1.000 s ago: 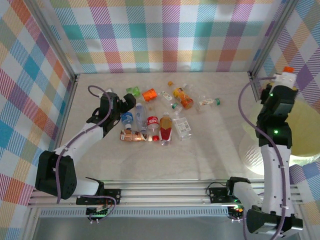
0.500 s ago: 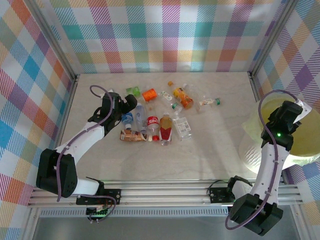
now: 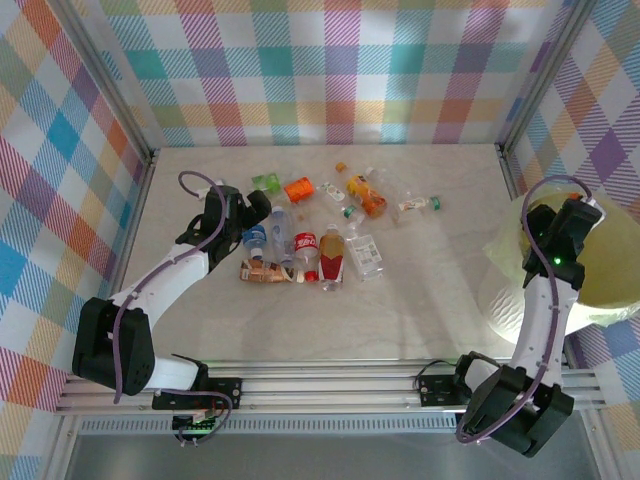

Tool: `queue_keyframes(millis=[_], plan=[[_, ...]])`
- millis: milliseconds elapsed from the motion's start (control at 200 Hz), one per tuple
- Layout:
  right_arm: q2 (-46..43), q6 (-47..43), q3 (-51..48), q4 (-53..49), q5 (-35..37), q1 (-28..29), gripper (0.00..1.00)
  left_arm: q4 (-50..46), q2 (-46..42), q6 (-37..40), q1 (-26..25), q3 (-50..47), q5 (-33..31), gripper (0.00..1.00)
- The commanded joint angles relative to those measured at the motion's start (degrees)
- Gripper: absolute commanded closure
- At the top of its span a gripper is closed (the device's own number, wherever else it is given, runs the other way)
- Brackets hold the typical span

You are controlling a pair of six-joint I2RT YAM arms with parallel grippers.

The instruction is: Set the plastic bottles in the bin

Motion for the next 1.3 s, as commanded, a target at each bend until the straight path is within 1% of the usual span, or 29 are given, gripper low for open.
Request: queue_keyframes(millis=[0, 165, 265, 335, 600, 835, 975, 1095, 1125, 1140, 1170, 1200, 1225, 1295], plan=[[2.1, 1.0, 1.4, 4.0, -7.2, -0.2, 0.57, -1.3, 1.0, 0.0, -0.7, 2.2, -1.1, 0.00], [4.7, 0.3, 3.1, 4.2, -13.0, -0.2, 0.54, -1.6, 1.3, -0.5, -0.7, 2.4, -1.3, 0.00], [5.1, 0.2, 3.2, 4.2, -13.6, -0.2, 0.51, -2.4, 1.1, -0.7, -0.8, 2.1, -2.1, 0.00], [4.8, 0.2, 2.9, 4.3, -13.4, -0.2, 0.47, -3.0, 0.9, -0.8, -0.8, 2.1, -2.6, 0.00], [1.6, 0.3, 2.8, 1.4, -7.6, -0.2, 0.32, -5.1, 0.1, -1.1, -0.8, 1.8, -4.6, 0.00], [-2.5, -0.6, 2.3, -0.2, -2.3, -0.2, 0.25, -5.9, -1.4, -1.1, -0.8, 0.6, -6.2, 0.00], [-4.4, -0.6, 2.8, -2.1, 0.6, -0.2, 0.17, -6.9, -2.6, -1.4, -0.7, -0.1, -7.5, 0.00], [-6.1, -0.8, 5.2, -6.1, 4.5, -0.2, 0.14, -11.2, -3.8, -2.7, -0.8, 0.0, -11.0, 0.00], [-6.2, -0.9, 6.1, -7.1, 4.7, -0.2, 0.12, -11.6, -4.2, -2.9, -0.7, -0.1, -11.6, 0.00], [-6.4, -1.1, 6.5, -7.5, 4.7, -0.2, 0.10, -13.6, -4.4, -3.1, -0.8, -0.1, -11.9, 0.00], [-6.5, -1.2, 7.5, -8.4, 4.7, -0.1, 0.08, -14.7, -4.8, -3.2, -0.8, -0.3, -12.3, 0.00], [-6.6, -1.3, 8.5, -9.3, 4.7, 0.3, 0.05, -15.6, -5.1, -3.3, -0.7, -0.3, -12.2, 0.00], [-6.6, -1.5, 9.3, -9.7, 4.7, 0.7, 0.00, -16.2, -5.2, -3.2, -0.8, -0.3, -12.0, 0.00], [-6.7, -2.7, 11.2, -10.4, 5.1, 3.6, 0.00, -17.6, -5.3, -2.6, -0.8, -0.3, -10.1, 0.00]])
